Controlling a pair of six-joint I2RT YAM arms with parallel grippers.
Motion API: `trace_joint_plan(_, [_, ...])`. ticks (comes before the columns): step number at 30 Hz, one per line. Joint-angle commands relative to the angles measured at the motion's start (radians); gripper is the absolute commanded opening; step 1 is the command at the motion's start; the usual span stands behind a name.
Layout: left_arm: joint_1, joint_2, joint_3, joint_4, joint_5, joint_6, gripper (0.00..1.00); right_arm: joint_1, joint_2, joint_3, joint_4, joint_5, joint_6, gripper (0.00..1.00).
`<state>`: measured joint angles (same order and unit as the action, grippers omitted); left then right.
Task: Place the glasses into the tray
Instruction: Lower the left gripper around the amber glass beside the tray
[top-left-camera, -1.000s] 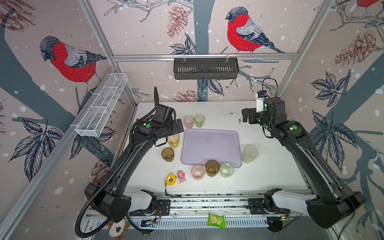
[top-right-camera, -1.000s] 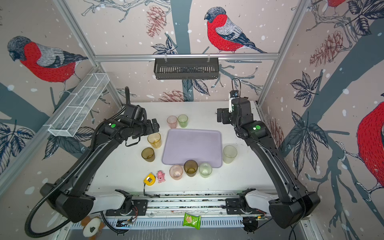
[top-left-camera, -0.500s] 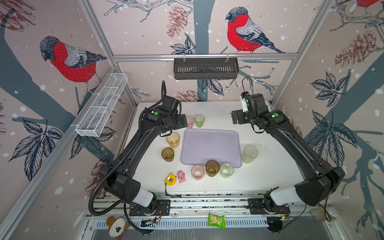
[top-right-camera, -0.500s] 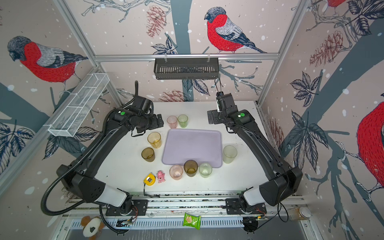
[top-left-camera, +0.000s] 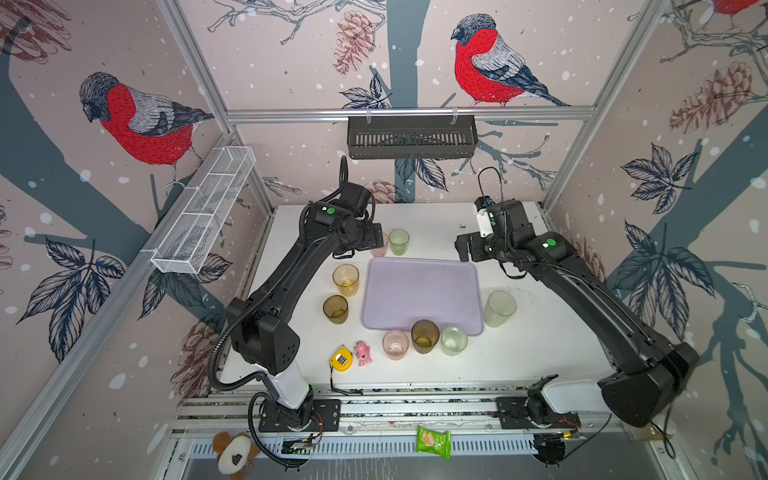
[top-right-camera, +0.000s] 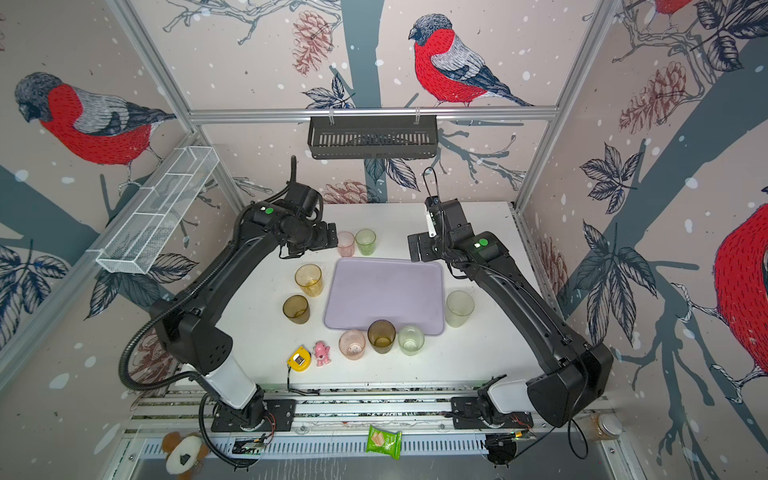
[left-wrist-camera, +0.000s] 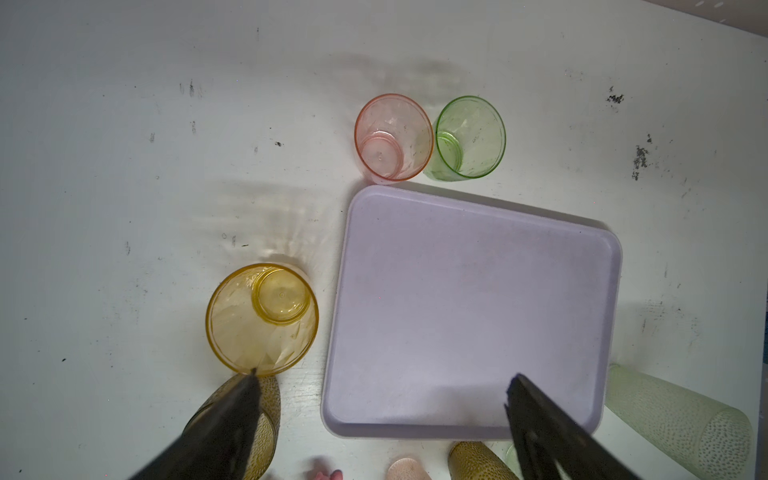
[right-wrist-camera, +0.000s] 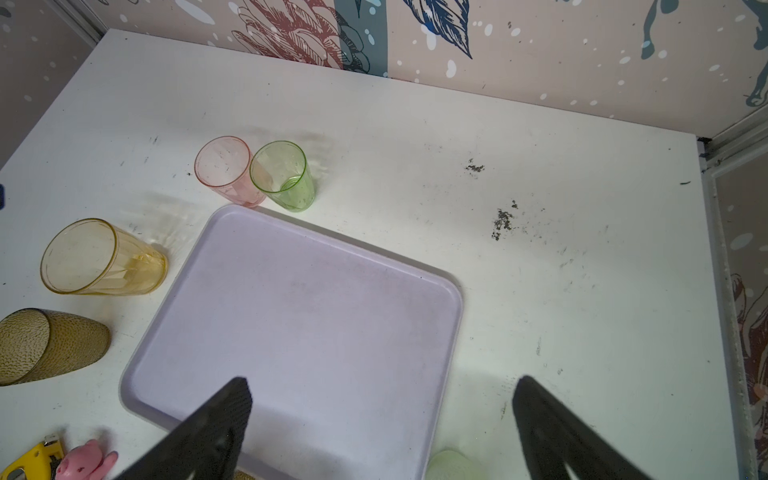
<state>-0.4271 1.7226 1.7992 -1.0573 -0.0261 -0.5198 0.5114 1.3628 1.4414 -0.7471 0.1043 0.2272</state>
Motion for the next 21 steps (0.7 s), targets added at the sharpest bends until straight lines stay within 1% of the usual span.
trace_joint_plan(1, [-0.004,0.028,0.011,-0.03,-0.001,0.037,0.92,0.001,-0.016,-0.013,0.031,0.002,0.009,0.99])
trace_joint_plan(4, [-0.004,0.065,0.012,-0.047,-0.005,0.06,0.91,0.002,-0.017,-0.009,0.034,0.004,0.005,0.99])
trace_joint_plan(7, [-0.005,0.113,0.035,-0.085,-0.016,0.077,0.87,0.001,-0.01,-0.006,0.035,-0.001,-0.005,1.0])
trace_joint_plan(10, [-0.006,0.153,0.047,-0.117,-0.043,0.089,0.8,0.001,-0.012,-0.011,0.049,-0.018,-0.008,1.0])
trace_joint_plan(13, [-0.006,0.163,0.03,-0.117,-0.065,0.102,0.74,0.007,-0.022,-0.018,0.07,-0.039,-0.009,1.0])
trace_joint_plan(17, [-0.006,0.175,0.007,-0.112,-0.08,0.109,0.65,0.016,-0.023,-0.018,0.071,-0.038,-0.011,1.0])
trace_joint_plan(21, [-0.006,0.177,-0.029,-0.094,-0.083,0.11,0.61,0.019,-0.025,-0.019,0.069,-0.032,-0.011,1.0])
